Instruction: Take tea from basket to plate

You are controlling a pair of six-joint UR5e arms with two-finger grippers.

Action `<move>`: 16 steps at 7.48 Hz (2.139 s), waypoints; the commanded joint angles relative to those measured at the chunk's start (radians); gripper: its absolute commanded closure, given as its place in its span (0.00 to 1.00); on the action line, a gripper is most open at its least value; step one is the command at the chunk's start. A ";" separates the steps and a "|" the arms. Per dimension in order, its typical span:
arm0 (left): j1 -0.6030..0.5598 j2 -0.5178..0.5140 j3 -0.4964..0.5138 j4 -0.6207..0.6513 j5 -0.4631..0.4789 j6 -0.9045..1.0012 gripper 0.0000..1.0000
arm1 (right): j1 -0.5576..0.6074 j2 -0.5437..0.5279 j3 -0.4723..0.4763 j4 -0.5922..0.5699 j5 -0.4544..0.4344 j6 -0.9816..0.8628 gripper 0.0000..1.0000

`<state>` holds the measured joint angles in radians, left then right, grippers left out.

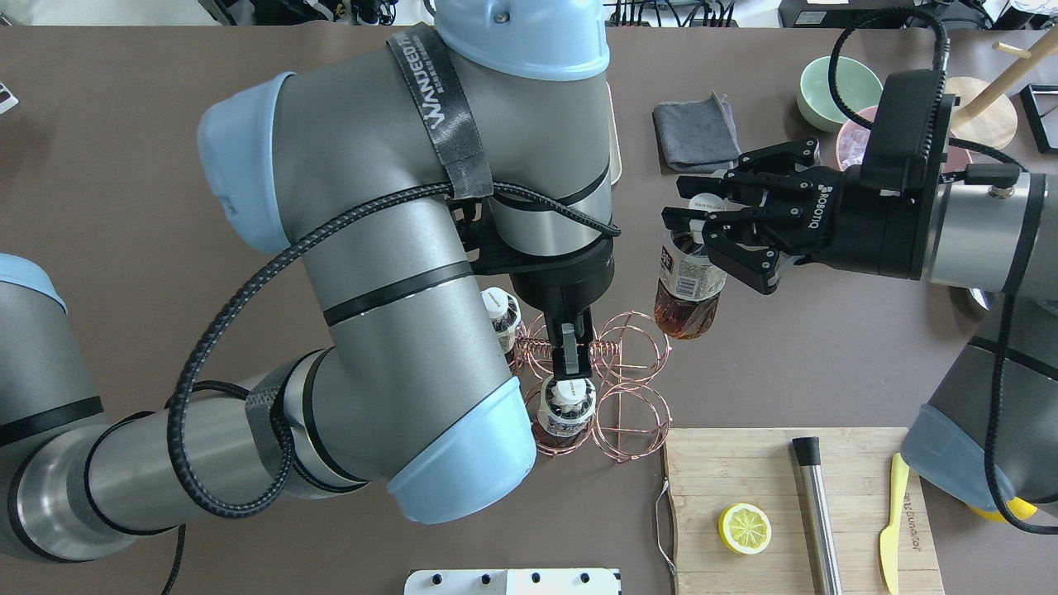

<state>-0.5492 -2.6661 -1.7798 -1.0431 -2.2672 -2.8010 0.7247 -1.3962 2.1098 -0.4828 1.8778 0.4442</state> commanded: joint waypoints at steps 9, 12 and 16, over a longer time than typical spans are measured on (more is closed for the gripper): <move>-0.151 0.050 -0.145 0.185 -0.012 0.145 1.00 | 0.114 0.351 -0.631 0.170 -0.196 -0.019 1.00; -0.317 0.055 -0.159 0.378 -0.069 0.361 1.00 | 0.111 0.437 -0.726 0.242 -0.253 0.080 1.00; -0.598 0.180 -0.110 0.544 -0.155 0.838 1.00 | 0.101 0.552 -0.907 0.334 -0.371 0.171 1.00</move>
<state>-1.0526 -2.5024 -1.9255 -0.5715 -2.4369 -2.1203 0.8278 -0.8750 1.2732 -0.1776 1.5429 0.5976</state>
